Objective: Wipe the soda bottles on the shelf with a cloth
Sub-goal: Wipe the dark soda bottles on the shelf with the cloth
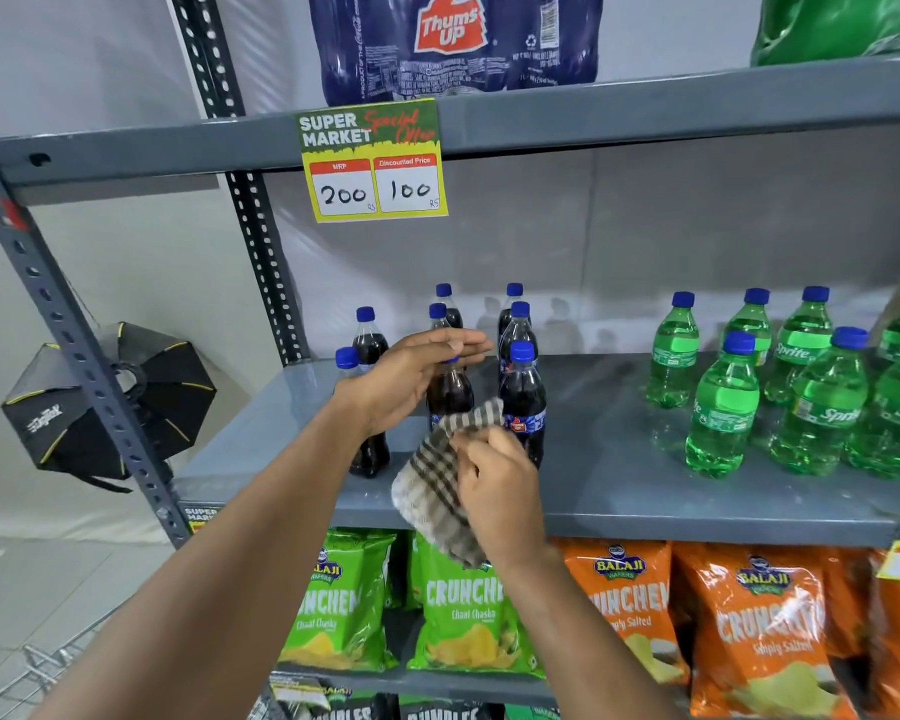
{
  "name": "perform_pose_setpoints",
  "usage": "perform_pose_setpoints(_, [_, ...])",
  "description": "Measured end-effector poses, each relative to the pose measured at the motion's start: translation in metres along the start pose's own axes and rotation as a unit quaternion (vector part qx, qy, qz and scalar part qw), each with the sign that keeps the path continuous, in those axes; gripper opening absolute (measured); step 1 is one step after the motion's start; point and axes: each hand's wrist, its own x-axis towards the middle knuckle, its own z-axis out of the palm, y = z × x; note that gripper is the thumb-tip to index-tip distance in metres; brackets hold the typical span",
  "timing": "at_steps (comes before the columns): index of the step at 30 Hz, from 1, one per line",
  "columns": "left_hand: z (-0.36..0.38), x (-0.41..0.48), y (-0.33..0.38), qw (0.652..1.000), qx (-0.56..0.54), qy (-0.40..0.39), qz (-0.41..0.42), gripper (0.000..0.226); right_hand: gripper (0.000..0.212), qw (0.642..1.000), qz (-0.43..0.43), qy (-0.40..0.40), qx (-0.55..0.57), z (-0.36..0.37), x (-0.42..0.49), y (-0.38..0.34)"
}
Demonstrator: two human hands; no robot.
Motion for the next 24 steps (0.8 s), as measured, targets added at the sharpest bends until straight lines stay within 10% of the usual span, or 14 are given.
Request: perform_pose_setpoints(24, [0.005, -0.003, 0.005, 0.999, 0.041, 0.000, 0.000, 0.036, 0.021, 1.000, 0.006, -0.015, 0.010, 0.002, -0.015, 0.014])
